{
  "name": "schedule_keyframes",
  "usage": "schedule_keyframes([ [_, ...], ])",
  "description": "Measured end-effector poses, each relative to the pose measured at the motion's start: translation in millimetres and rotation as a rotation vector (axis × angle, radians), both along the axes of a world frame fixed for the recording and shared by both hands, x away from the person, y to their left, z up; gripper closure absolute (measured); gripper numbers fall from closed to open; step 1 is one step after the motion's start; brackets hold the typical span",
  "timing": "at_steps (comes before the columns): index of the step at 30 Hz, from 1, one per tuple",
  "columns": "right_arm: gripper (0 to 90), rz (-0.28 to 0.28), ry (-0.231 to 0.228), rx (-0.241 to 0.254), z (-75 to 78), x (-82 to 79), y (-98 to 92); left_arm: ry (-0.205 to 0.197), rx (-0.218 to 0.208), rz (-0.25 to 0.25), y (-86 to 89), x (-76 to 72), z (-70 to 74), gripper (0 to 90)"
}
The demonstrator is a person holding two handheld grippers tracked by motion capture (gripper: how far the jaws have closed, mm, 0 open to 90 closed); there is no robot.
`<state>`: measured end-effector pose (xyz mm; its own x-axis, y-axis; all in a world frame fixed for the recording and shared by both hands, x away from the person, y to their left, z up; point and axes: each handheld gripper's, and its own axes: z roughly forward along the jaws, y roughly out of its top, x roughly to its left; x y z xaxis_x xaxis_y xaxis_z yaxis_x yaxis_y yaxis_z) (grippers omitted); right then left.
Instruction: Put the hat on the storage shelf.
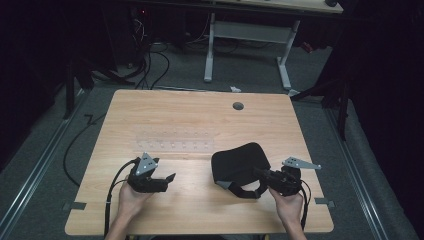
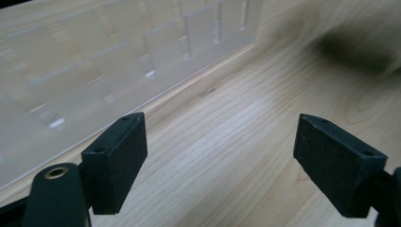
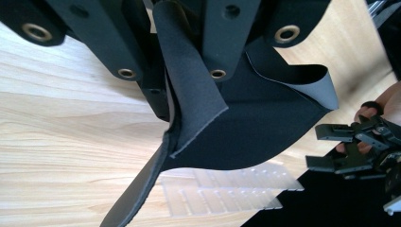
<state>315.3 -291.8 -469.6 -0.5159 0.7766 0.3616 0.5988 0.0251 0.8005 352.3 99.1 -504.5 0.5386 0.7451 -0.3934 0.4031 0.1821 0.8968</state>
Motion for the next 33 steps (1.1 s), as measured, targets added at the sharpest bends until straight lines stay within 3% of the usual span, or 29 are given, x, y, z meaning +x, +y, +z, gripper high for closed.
schedule_keyframes([
  [2,84.2,0.011,0.001,0.002,0.3,-0.6,3.4,-0.002,-0.006,-0.018,-4.3,-3.3,3.6,17.5],
  [5,84.2,0.038,0.001,0.002,1.0,-1.3,10.4,0.030,-0.010,-0.039,-11.7,-7.7,9.5,15.0],
  [10,84.1,0.067,0.010,0.012,1.6,1.1,20.1,0.004,0.005,-0.100,-25.0,-16.5,15.5,14.6],
  [18,84.1,0.113,0.025,0.010,-2.3,3.0,34.6,-0.004,0.044,-0.167,-39.4,-27.0,15.0,14.0],
  [26,84.1,0.146,0.034,0.010,-1.1,5.7,46.2,-0.032,0.057,-0.194,-48.3,-30.3,14.4,15.0],
  [33,84.1,0.163,0.048,0.000,-0.9,9.3,55.3,-0.031,0.068,-0.208,-51.8,-31.7,13.1,15.6],
])
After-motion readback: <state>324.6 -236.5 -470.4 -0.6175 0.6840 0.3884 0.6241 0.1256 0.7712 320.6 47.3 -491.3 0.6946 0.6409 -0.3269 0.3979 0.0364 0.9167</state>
